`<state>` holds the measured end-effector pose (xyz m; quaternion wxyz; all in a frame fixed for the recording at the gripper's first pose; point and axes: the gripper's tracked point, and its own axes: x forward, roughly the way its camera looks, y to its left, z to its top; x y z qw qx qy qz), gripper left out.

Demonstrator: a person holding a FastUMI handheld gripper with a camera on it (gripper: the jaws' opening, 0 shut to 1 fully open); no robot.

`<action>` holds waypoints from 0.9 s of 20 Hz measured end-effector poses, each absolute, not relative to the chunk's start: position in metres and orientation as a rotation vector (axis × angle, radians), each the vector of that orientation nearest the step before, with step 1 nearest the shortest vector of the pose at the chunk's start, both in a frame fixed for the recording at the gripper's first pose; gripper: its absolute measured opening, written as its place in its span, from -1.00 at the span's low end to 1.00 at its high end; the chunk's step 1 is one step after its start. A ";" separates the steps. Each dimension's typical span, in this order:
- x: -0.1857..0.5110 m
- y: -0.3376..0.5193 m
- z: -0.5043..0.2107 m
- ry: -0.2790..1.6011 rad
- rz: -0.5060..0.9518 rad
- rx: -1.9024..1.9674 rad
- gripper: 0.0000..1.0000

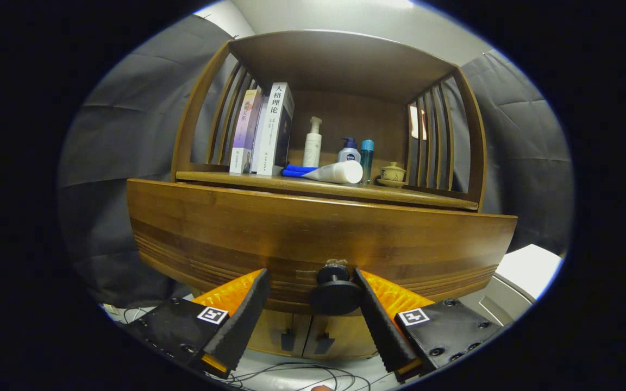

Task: Pull open the drawer, take out the items inside it, and place them on the countertop above the cabinet.

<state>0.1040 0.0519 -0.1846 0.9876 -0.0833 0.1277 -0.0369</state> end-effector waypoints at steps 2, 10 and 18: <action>0.111 0.052 -0.185 0.252 -0.079 -0.161 0.96; 0.143 0.049 -0.189 0.242 -0.083 -0.176 0.96; 0.173 0.046 -0.191 0.236 -0.084 -0.184 0.96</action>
